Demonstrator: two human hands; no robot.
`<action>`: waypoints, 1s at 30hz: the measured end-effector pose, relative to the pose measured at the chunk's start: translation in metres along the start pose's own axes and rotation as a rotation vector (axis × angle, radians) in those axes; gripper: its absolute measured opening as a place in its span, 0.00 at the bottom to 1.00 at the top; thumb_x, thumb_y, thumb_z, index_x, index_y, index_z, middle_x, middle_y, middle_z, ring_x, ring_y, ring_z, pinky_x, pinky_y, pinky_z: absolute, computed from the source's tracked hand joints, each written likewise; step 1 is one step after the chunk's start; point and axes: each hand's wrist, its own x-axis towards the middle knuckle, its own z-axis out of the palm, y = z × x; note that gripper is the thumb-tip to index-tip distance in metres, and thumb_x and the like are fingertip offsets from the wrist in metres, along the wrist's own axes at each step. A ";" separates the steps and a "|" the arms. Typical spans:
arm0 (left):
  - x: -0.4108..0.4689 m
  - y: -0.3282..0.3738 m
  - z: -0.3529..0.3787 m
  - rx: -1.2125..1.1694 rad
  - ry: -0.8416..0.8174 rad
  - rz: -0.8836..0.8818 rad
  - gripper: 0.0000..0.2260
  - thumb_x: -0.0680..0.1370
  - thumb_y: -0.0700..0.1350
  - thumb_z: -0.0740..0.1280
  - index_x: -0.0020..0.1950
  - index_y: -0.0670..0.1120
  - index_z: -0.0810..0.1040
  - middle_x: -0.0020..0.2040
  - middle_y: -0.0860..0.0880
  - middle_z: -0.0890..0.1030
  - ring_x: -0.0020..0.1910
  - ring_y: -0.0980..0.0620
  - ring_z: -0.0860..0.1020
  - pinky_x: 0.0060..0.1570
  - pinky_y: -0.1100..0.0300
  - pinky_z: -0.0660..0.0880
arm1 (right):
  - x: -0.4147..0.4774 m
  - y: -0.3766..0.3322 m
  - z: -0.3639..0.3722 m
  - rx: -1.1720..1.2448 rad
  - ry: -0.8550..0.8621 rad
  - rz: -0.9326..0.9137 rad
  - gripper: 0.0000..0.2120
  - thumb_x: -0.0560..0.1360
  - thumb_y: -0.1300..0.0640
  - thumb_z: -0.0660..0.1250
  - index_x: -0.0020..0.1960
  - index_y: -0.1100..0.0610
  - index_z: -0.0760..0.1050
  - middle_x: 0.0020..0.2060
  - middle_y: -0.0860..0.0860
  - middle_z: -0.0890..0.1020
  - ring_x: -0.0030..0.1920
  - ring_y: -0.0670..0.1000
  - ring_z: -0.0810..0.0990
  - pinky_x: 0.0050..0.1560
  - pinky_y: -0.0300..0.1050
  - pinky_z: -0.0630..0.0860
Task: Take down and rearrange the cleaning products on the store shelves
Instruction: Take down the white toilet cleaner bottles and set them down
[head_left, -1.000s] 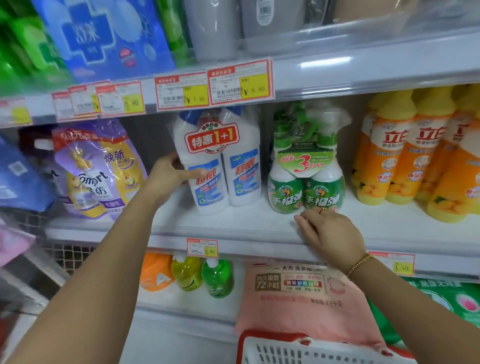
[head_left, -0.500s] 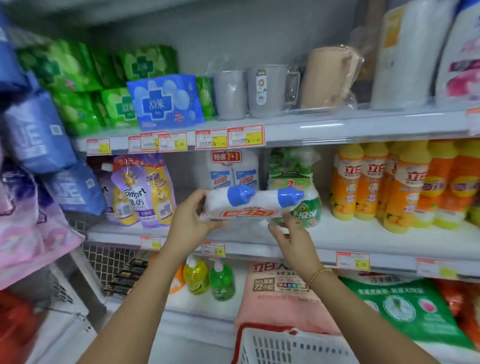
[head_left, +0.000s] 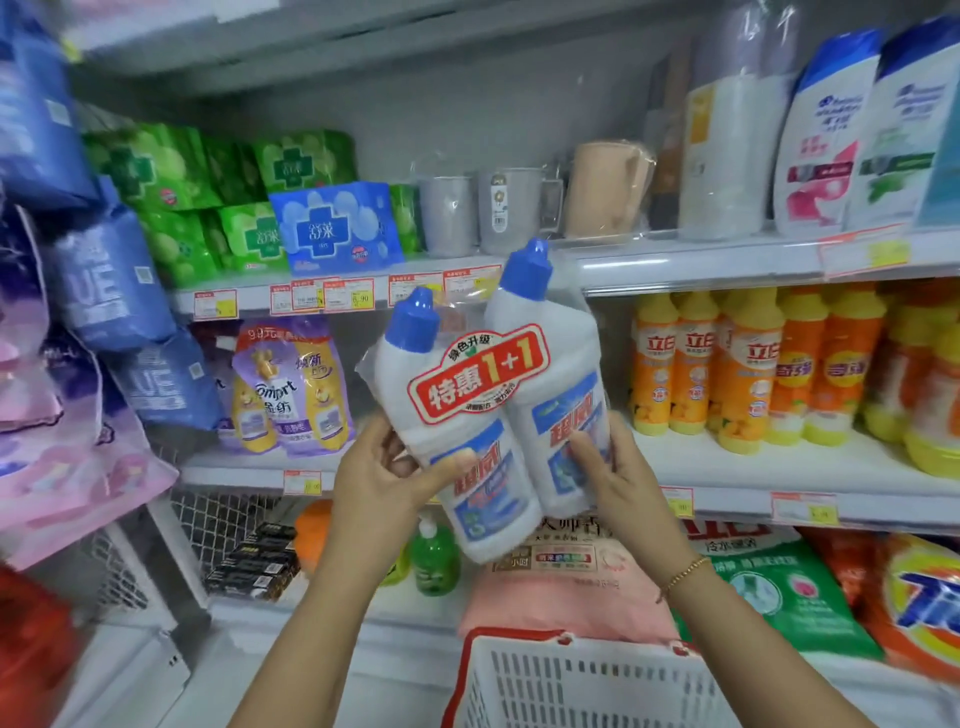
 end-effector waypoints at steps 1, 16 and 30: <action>0.000 0.002 0.002 -0.032 -0.003 -0.023 0.24 0.59 0.41 0.79 0.53 0.45 0.78 0.48 0.51 0.85 0.48 0.54 0.84 0.41 0.63 0.80 | 0.001 -0.001 -0.001 -0.007 0.015 0.019 0.19 0.72 0.43 0.62 0.59 0.51 0.71 0.50 0.43 0.83 0.50 0.43 0.82 0.48 0.37 0.77; 0.023 -0.008 -0.018 -0.418 0.177 -0.349 0.25 0.64 0.50 0.71 0.60 0.47 0.76 0.51 0.43 0.84 0.42 0.48 0.84 0.33 0.56 0.81 | -0.032 0.020 0.055 -0.936 0.023 -0.490 0.49 0.63 0.45 0.76 0.75 0.40 0.51 0.77 0.53 0.47 0.75 0.64 0.44 0.65 0.60 0.58; 0.012 0.008 -0.034 -0.250 -0.112 -0.160 0.33 0.63 0.57 0.76 0.67 0.55 0.73 0.59 0.53 0.82 0.57 0.52 0.81 0.55 0.56 0.78 | -0.051 -0.002 0.073 0.072 0.184 -0.216 0.30 0.65 0.63 0.73 0.64 0.46 0.72 0.62 0.43 0.76 0.64 0.44 0.73 0.60 0.41 0.75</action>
